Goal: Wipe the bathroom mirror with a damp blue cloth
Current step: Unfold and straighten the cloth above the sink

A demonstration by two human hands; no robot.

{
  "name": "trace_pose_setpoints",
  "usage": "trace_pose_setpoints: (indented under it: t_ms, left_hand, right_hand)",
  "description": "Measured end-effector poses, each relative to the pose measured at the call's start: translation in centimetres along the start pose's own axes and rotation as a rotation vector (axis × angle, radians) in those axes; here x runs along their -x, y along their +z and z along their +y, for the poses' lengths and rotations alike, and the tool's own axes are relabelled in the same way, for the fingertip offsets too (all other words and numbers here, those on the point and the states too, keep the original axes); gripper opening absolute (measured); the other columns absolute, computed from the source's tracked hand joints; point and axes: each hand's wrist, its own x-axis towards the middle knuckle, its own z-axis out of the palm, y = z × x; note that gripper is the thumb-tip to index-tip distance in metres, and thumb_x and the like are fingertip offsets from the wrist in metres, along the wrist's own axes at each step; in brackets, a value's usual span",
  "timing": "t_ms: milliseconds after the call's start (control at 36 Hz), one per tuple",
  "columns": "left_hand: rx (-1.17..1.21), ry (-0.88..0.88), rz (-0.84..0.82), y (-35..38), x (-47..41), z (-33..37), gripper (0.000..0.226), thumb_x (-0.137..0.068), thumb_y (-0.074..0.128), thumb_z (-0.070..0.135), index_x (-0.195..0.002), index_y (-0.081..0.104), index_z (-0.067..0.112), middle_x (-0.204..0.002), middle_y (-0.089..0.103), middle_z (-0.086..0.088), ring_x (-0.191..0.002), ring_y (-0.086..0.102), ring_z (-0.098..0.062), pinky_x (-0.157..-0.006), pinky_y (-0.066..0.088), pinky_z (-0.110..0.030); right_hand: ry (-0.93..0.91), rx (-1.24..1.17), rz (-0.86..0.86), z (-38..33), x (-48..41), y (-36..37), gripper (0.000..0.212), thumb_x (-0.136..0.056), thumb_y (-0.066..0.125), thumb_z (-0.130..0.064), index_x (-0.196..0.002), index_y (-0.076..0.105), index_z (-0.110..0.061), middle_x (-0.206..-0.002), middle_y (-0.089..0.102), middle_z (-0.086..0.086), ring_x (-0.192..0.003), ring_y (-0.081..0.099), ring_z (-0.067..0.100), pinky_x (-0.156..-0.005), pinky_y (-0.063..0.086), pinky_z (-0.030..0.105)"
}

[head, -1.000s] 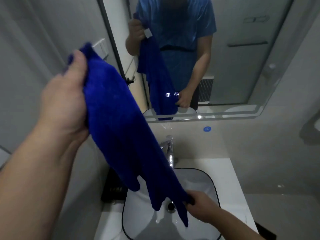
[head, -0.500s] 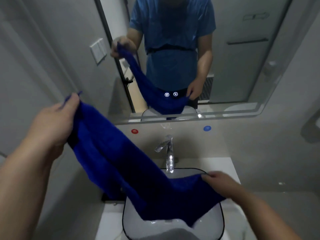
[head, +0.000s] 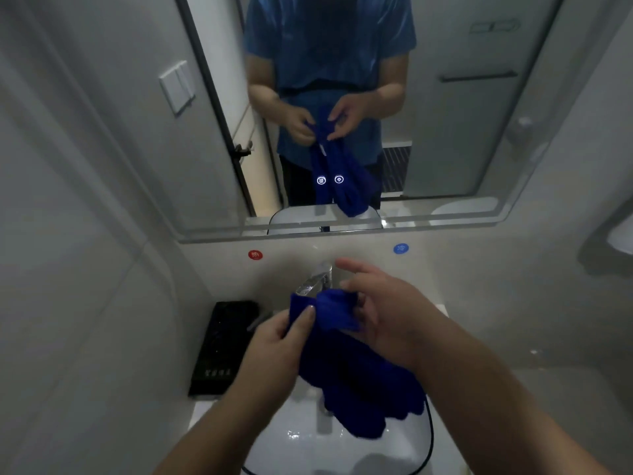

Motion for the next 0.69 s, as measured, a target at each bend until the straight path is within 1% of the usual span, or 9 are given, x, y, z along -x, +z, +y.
trace_pose_setpoints:
  t_ms: [83,167,278,361,389,444,500,611,694]
  left_hand:
    - [0.086,-0.046,0.016,0.4,0.1,0.0,0.038,-0.106,0.054,0.043,-0.103,0.078,0.014,-0.101,0.078,-0.018,-0.09,0.072,-0.032,-0.087,0.057,-0.05]
    - [0.206,-0.057,0.036,-0.3,-0.2,0.3,0.034,-0.108,0.053,0.038,-0.108,0.08,0.016,-0.109,0.078,-0.022,-0.096,0.072,-0.037,-0.085,0.054,-0.049]
    - [0.211,-0.017,0.0,-1.0,-0.2,-0.1,0.036,-0.102,0.058,0.043,-0.111,0.079,0.014,-0.111,0.076,-0.024,-0.097,0.071,-0.036,-0.083,0.054,-0.044]
    - [0.231,-0.003,-0.015,-0.9,-0.1,-0.3,0.036,-0.093,0.061,0.043,-0.108,0.081,0.017,-0.111,0.077,-0.023,-0.108,0.072,-0.046,-0.095,0.057,-0.055]
    - [0.224,0.006,-0.02,-0.9,-0.1,-0.4,0.034,-0.093,0.061,0.043,-0.107,0.081,0.019,-0.11,0.078,-0.022,-0.108,0.072,-0.047,-0.094,0.058,-0.054]
    - [0.198,0.028,-0.046,-1.1,-0.1,-0.2,0.034,-0.095,0.06,0.046,-0.106,0.081,0.022,-0.106,0.079,-0.018,-0.1,0.076,-0.039,-0.081,0.064,-0.04]
    - [0.175,0.057,-0.058,-1.5,0.0,-0.1,0.034,-0.098,0.058,0.047,-0.105,0.081,0.023,-0.103,0.08,-0.015,-0.092,0.078,-0.031,-0.074,0.062,-0.031]
    - [0.188,0.066,-0.045,-2.8,-0.2,0.5,0.037,-0.101,0.056,0.052,-0.113,0.078,0.024,-0.11,0.079,-0.016,-0.098,0.077,-0.035,-0.079,0.06,-0.039]
    - [0.22,0.053,-0.071,-3.5,-0.3,1.0,0.038,-0.102,0.057,0.05,-0.117,0.077,0.022,-0.115,0.078,-0.018,-0.104,0.076,-0.038,-0.081,0.062,-0.038]
  right_hand:
    - [0.026,-0.06,-0.127,0.5,0.3,0.0,0.063,-0.086,0.036,0.017,-0.137,0.065,-0.009,-0.134,0.067,0.029,-0.111,0.076,0.038,-0.082,0.063,0.041]
    - [-0.064,0.292,-0.136,0.3,0.6,-0.2,0.066,-0.092,0.042,0.027,-0.13,0.071,-0.018,-0.126,0.077,0.01,-0.117,0.075,0.029,-0.087,0.065,0.038]
    - [-0.309,0.797,-0.162,0.5,1.7,-0.5,0.058,-0.097,0.059,0.012,-0.132,0.069,-0.034,-0.119,0.079,-0.008,-0.115,0.074,0.013,-0.092,0.064,0.031]
    - [-0.532,1.081,-0.062,0.8,2.0,-0.4,0.043,-0.097,0.071,-0.013,-0.124,0.069,-0.047,-0.108,0.076,-0.024,-0.106,0.072,-0.001,-0.089,0.064,0.025]
    - [-0.592,1.137,-0.033,0.8,2.0,-0.3,0.038,-0.096,0.074,-0.019,-0.121,0.069,-0.048,-0.104,0.076,-0.026,-0.103,0.072,-0.003,-0.087,0.064,0.023]
    - [-0.675,1.21,-0.009,0.7,2.0,-0.1,0.031,-0.097,0.073,-0.025,-0.119,0.071,-0.047,-0.102,0.075,-0.025,-0.1,0.071,-0.003,-0.085,0.062,0.021]
    - [-0.688,1.211,-0.044,0.4,2.2,-0.3,0.036,-0.1,0.067,-0.021,-0.124,0.07,-0.047,-0.105,0.075,-0.025,-0.103,0.07,-0.001,-0.084,0.06,0.017]
    - [-0.595,1.092,-0.232,-0.4,2.9,-0.7,0.067,-0.092,0.049,-0.003,-0.139,0.06,-0.05,-0.119,0.074,-0.021,-0.115,0.071,0.006,-0.093,0.06,0.023]
    - [-0.685,1.225,-0.088,0.0,2.2,-0.5,0.056,-0.097,0.061,-0.008,-0.135,0.062,-0.05,-0.109,0.075,-0.023,-0.104,0.072,0.004,-0.086,0.062,0.023]
